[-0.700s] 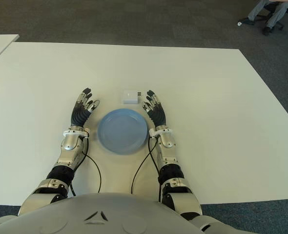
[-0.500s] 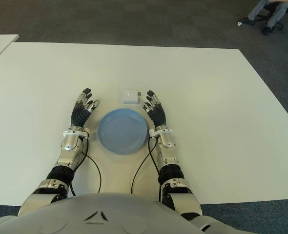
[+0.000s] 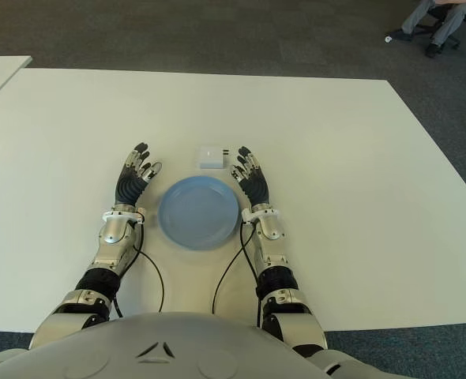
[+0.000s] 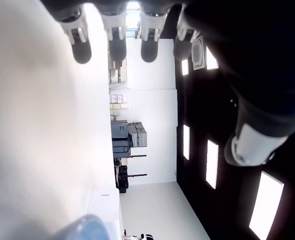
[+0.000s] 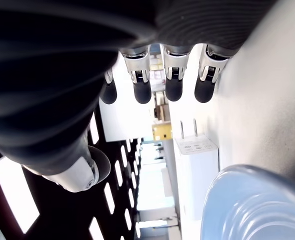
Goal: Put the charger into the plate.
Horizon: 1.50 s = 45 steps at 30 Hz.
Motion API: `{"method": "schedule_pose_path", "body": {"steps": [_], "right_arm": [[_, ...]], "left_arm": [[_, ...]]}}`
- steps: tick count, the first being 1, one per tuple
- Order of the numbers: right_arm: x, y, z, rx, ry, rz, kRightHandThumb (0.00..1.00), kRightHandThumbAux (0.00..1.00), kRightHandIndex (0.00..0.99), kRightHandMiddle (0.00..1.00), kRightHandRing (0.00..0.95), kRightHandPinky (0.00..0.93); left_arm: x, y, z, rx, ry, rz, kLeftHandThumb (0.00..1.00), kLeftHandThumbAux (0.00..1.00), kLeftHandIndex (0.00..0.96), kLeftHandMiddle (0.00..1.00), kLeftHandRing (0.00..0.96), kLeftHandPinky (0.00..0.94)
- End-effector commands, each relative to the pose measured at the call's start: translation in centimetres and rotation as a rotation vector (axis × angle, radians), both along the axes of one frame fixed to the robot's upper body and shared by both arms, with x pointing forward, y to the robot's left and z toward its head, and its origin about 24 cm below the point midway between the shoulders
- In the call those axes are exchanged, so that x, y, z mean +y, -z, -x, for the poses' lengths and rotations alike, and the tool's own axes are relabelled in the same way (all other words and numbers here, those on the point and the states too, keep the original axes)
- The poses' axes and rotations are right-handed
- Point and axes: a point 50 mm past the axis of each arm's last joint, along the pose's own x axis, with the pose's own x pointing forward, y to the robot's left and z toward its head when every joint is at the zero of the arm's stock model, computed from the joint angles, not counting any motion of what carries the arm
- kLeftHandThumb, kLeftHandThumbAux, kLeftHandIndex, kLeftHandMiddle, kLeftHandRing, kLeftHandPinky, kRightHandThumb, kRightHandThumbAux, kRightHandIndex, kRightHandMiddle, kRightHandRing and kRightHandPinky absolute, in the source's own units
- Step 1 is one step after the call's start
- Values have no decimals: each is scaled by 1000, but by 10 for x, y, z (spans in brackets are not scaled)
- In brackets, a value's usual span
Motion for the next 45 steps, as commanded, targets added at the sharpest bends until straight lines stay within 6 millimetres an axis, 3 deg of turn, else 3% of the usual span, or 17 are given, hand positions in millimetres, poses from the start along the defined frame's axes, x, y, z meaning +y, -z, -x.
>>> {"method": "schedule_pose_path", "body": {"steps": [1,12,16,22,32,45], "right_arm": [[-3,19,12,95,15,-9,58,687,6,49,31,58],[-28,15,8,83,119,46,71,698,20,66,53,107],[-49,0,4,37,195,83,83,703,25,72,62,116],[-63,-19,-2,-8,277,112,114,710,36,82,77,135],[-59,-58,-12,-101,308,89,166,739,47,94,92,155],[-60,-81,-28,-149,290,90,184,728,39,93,96,158]], "left_arm": [[0,27,19,146,-2,-8,0,599,0,56,53,58],[0,33,20,181,12,-13,0,590,0,50,48,51],[-2,34,20,182,16,-19,0,584,0,53,50,58],[-3,35,21,188,20,-19,0,583,0,54,55,68],[-5,36,18,195,18,-16,0,585,0,46,46,57],[-9,35,17,187,15,-11,0,592,0,54,53,65]]}}
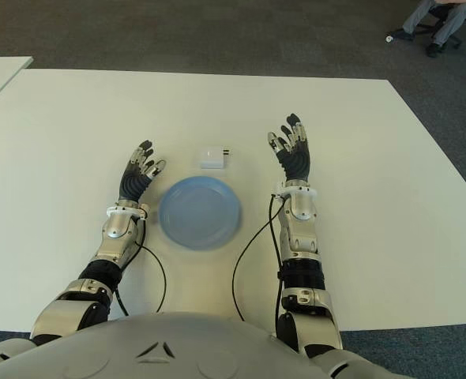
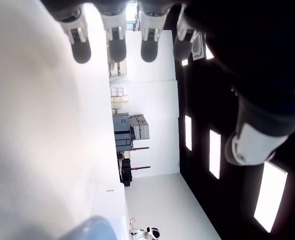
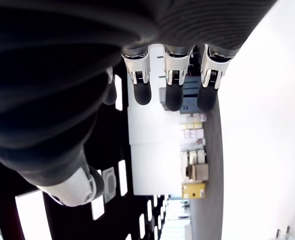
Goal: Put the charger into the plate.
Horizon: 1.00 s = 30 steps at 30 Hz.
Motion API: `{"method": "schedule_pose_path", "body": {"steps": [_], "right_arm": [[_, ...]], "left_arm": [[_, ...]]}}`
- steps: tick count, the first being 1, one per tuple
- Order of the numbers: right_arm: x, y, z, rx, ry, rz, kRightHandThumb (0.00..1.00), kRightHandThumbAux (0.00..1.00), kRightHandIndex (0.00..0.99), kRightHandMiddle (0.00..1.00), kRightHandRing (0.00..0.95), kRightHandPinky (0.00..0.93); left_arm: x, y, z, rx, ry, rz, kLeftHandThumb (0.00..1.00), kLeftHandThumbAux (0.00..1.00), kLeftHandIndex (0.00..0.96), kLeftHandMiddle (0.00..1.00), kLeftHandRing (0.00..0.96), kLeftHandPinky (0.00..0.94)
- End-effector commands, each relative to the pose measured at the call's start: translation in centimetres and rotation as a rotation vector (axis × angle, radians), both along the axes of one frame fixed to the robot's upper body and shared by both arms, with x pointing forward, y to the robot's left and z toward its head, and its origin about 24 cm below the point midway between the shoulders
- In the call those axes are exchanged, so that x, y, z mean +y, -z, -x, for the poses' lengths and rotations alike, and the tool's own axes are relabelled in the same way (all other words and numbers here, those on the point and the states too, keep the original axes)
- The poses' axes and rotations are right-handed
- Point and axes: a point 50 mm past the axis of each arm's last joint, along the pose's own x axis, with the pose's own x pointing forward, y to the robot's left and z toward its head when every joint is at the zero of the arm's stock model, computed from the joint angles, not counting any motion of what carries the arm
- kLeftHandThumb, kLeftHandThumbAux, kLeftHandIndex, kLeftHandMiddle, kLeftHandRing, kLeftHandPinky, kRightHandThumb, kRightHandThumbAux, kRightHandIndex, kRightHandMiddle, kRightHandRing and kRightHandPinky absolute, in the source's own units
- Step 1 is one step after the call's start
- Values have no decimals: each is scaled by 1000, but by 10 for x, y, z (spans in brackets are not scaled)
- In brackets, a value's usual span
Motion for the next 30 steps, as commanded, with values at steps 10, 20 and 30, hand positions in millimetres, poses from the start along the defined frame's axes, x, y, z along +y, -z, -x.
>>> {"method": "schedule_pose_path", "body": {"steps": [10,20,30], "right_arm": [[6,-26,-22,-69,-50,129,245,732,37,91,99,162],[10,-47,-46,-146,-50,632,363,669,34,89,115,189],[26,-55,-77,-165,-107,873,383,584,25,72,95,163]], "left_arm": [[-5,29,23,155,-8,-3,0,574,0,53,50,50],[-6,28,23,149,-5,1,0,580,0,55,51,54],[-7,28,22,142,-4,7,0,578,0,53,48,45]]}}
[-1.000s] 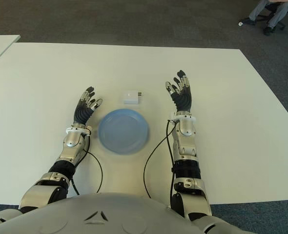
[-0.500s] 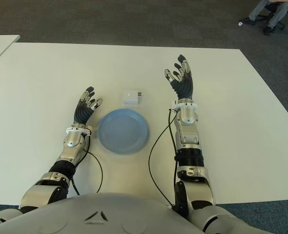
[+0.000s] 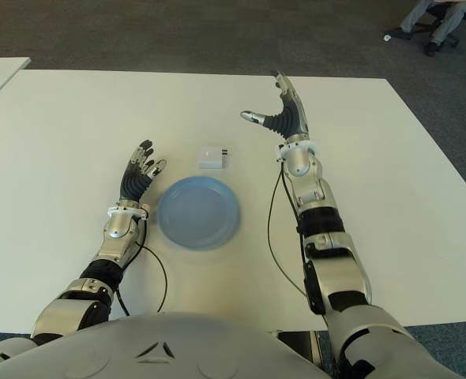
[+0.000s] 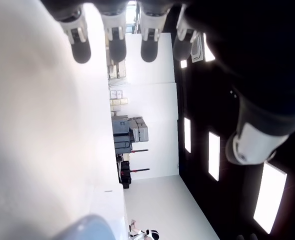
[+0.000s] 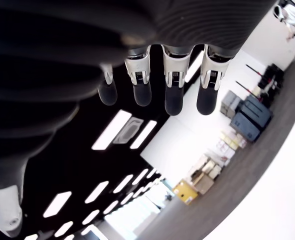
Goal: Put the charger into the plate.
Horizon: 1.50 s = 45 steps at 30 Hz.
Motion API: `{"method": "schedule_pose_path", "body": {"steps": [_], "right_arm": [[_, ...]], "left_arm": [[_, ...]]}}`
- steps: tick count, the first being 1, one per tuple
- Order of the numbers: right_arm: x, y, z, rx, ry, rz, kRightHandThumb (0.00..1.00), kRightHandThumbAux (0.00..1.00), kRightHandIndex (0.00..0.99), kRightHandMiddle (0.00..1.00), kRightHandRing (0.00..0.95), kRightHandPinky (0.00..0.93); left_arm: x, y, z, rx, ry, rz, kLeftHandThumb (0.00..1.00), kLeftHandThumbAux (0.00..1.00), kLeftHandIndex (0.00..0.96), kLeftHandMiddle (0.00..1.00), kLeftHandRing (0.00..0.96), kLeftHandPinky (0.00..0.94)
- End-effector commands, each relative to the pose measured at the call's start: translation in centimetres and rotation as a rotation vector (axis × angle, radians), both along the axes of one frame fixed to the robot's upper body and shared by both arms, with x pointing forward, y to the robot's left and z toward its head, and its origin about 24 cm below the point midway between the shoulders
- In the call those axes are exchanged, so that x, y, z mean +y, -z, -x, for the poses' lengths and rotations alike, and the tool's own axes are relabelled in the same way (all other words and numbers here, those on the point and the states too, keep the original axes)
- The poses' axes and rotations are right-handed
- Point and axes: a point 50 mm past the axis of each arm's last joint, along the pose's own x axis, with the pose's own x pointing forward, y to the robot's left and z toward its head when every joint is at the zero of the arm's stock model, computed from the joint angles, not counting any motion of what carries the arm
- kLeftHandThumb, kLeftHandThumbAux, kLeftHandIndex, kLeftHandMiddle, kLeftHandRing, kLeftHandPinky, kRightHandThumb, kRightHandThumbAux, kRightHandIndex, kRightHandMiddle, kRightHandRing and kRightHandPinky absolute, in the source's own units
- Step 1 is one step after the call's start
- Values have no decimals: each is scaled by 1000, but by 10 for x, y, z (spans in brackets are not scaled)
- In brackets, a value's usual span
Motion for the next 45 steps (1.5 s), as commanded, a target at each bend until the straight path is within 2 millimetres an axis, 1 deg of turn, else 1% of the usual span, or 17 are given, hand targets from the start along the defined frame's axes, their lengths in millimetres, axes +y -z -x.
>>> {"method": "schedule_pose_path", "body": {"steps": [1,8,13,20,24,32,45], "right_arm": [[15,3,-9,-2,-43,91,385,581,25,71,94,163],[21,13,-15,34,-102,212,403,568,22,68,87,155],[25,20,-19,78,-146,282,423,556,19,92,112,162],[30,26,-22,132,-212,410,412,541,13,105,122,137],[33,29,-21,147,-237,444,403,537,9,99,114,127],[37,40,-19,209,-286,504,401,529,0,77,98,139],[42,46,-18,261,-344,579,413,506,0,67,91,137]], "left_arm": [[-5,28,23,154,0,7,0,578,0,53,48,45],[-8,28,23,152,-3,4,0,580,0,54,48,47],[-9,27,23,147,-9,4,0,582,0,53,50,54],[-10,25,23,142,-14,10,0,589,0,58,56,66],[-10,25,23,142,-14,11,0,593,0,59,58,68],[-11,25,24,142,-16,9,0,601,0,58,59,68],[-12,23,25,139,-15,10,0,587,0,55,56,61]]}}
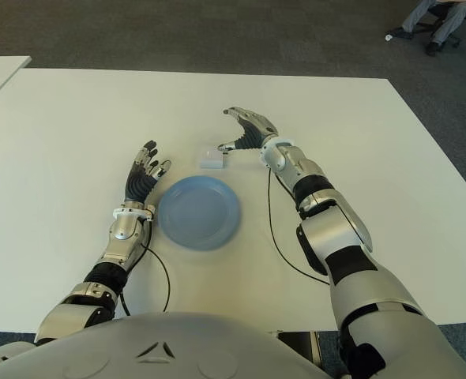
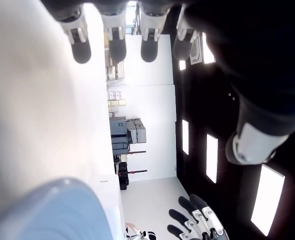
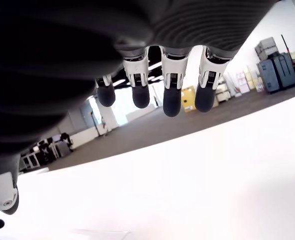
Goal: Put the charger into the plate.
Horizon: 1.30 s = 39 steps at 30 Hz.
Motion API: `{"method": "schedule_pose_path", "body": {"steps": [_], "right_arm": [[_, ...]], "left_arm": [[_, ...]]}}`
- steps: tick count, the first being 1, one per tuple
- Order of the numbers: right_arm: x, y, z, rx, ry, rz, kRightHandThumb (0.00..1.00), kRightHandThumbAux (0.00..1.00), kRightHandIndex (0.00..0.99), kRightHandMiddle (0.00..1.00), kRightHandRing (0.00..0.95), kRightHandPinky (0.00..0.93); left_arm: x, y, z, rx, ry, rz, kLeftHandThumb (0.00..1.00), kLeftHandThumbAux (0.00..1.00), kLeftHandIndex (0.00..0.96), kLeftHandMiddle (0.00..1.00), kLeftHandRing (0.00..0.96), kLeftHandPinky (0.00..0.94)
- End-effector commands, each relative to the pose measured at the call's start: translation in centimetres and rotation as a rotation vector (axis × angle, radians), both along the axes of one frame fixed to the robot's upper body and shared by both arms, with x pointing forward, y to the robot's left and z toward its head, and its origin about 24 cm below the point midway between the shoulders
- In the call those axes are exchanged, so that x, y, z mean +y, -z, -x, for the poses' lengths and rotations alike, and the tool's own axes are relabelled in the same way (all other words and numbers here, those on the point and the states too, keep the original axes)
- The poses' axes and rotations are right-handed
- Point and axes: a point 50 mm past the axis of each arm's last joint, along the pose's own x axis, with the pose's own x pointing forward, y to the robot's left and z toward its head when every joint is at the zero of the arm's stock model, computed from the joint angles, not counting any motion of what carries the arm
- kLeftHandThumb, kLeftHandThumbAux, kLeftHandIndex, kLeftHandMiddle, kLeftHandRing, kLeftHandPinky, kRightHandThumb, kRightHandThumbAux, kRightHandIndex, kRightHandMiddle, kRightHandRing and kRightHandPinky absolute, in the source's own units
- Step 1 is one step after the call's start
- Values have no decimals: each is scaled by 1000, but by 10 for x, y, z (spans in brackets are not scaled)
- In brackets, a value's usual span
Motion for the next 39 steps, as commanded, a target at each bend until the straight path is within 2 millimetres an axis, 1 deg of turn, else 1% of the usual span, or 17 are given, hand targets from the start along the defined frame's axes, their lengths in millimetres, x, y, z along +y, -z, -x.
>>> {"method": "schedule_pose_path", "body": {"steps": [1,9,14,24,32,39], "right_arm": [[8,1,0,21,-50,48,415,508,0,62,88,137],[14,4,2,19,-97,108,413,511,0,50,83,149],[18,7,3,21,-133,161,404,503,0,43,78,145],[29,8,5,31,-204,214,404,477,0,33,72,138],[36,10,7,39,-231,223,415,466,0,34,84,165],[45,17,9,65,-226,222,423,456,1,22,70,137]], "left_arm": [[-2,25,21,141,-7,3,0,587,0,54,54,60],[-1,24,22,139,-8,8,0,589,0,54,53,56],[-1,24,23,137,-10,9,0,589,0,55,53,55],[-1,22,24,129,-11,5,0,586,0,60,57,60],[0,22,24,135,-13,3,0,584,0,60,56,57],[0,21,25,130,-12,8,0,583,0,53,49,50]]}}
